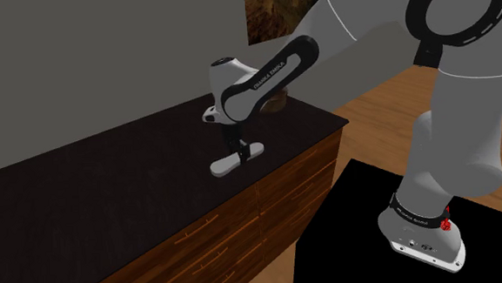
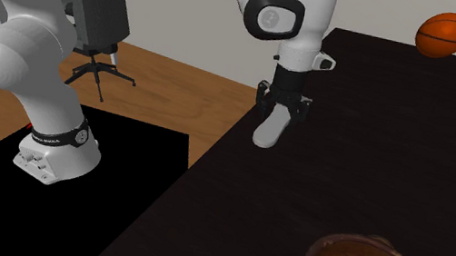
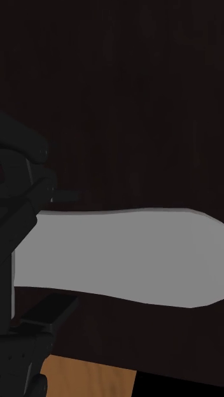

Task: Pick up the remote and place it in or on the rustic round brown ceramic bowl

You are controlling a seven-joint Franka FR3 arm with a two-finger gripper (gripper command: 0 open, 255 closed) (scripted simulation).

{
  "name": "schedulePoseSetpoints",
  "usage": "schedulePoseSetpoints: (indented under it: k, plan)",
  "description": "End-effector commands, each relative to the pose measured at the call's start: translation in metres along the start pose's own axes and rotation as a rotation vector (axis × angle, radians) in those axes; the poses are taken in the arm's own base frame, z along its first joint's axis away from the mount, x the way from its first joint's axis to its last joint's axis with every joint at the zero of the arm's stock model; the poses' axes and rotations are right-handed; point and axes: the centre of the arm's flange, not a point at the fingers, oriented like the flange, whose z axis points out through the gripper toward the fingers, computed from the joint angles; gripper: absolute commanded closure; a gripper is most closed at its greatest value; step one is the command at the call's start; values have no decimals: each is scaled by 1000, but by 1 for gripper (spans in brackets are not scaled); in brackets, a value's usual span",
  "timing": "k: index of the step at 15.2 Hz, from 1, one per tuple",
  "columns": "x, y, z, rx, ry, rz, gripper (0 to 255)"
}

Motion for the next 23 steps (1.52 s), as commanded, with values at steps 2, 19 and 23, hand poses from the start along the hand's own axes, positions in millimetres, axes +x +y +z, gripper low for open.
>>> schedulePoseSetpoints:
  k: [2, 19, 23]
  plan:
    - [0, 1, -15, 0, 0, 0, 255]
    - [1, -1, -105, 0, 0, 0, 255]
    - [1, -1, -126, 0, 0, 0, 255]
